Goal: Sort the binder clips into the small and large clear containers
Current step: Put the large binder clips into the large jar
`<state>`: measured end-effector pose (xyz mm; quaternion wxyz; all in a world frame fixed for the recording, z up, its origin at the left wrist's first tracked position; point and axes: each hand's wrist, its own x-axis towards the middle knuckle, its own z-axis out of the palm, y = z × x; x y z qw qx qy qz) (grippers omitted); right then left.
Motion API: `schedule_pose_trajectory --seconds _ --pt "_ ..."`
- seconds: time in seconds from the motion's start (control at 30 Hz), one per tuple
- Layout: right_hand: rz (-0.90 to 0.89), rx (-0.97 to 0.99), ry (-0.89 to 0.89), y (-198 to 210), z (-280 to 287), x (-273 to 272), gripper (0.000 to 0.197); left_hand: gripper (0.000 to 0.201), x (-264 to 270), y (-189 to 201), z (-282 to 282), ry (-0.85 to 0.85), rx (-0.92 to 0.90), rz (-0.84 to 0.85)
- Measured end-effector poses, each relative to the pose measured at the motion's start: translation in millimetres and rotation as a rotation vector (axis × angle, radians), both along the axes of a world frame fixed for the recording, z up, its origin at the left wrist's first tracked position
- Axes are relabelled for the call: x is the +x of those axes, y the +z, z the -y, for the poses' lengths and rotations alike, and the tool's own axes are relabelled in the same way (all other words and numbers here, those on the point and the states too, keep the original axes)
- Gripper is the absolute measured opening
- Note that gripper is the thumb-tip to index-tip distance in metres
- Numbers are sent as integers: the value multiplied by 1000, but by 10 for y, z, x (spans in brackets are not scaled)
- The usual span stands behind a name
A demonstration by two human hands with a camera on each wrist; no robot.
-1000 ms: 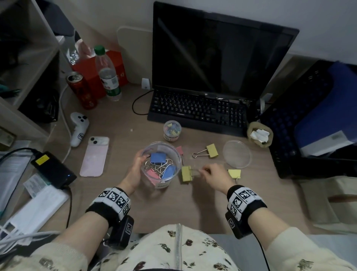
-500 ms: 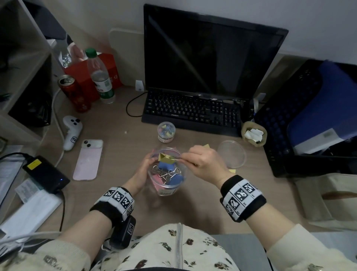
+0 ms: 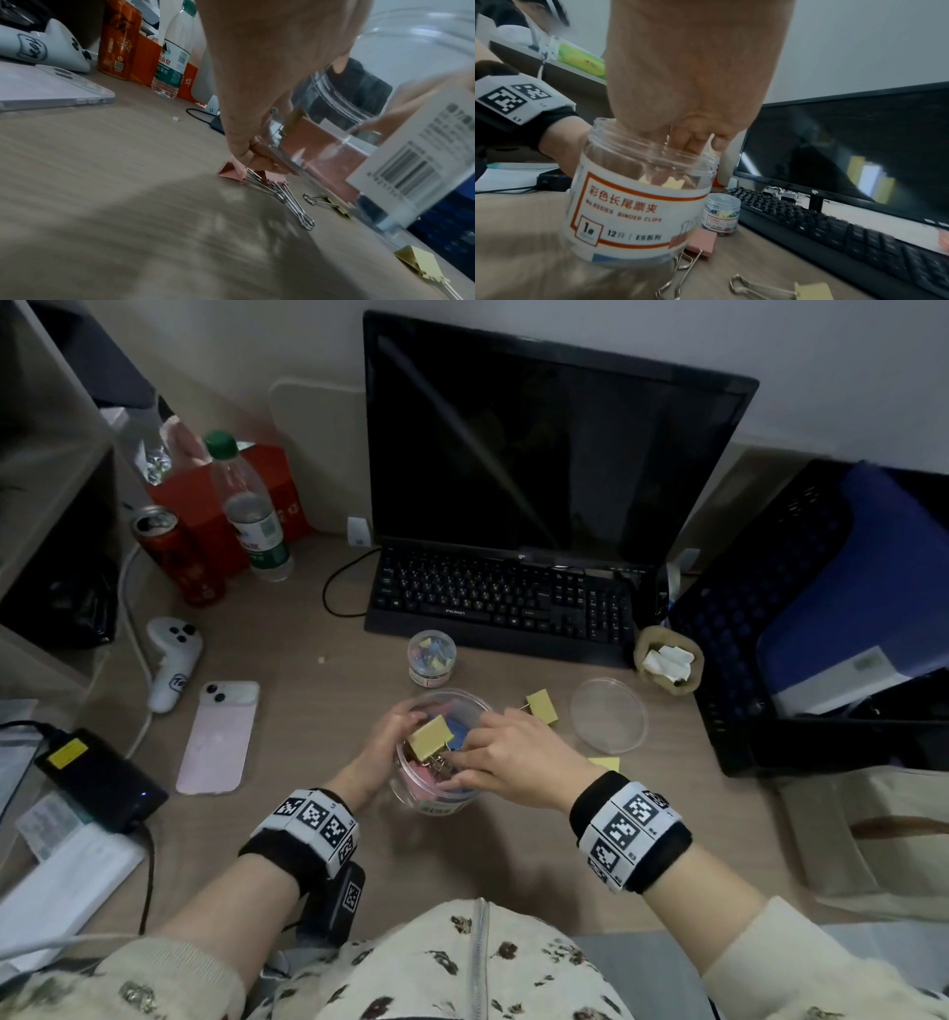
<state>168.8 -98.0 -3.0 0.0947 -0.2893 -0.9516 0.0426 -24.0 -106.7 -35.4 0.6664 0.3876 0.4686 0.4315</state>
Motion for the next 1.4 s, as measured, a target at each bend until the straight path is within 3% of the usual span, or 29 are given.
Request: schedule_pose_trajectory --seconds 0.1,0.17,0.27,0.37,0.43,0.5,0.6,0.87,1.07,1.23,1.4 --pt "-98 -8 -146 17 -21 159 43 47 15 -98 -22 5 -49 -19" --pt "-296 -104 -358 28 -53 317 48 49 43 -161 -30 34 -95 -38" --pt "-519 -297 -711 -57 -131 623 33 63 82 -229 -26 81 -113 -45" --pt "-296 -450 -977 -257 -191 988 21 61 129 -233 2 87 -164 -62" --pt "-8 -555 -1053 -354 -125 1154 35 47 159 -231 20 93 -215 -21" --pt "177 -592 -1062 -417 -18 1226 49 47 185 -219 22 121 -233 30" --pt "253 -577 -1068 -501 119 1222 57 54 216 -173 6 172 -248 75" --pt "284 -634 -1052 -646 174 1163 48 48 267 -160 -5 185 -239 124" --pt "136 -632 -1114 -684 171 1181 46 55 286 -137 22 149 -210 94" --pt "160 -618 -1095 -696 172 1195 41 49 282 -149 16 164 -225 94" --pt "245 -613 -1102 -685 207 1209 41 76 261 -145 30 158 -241 108"
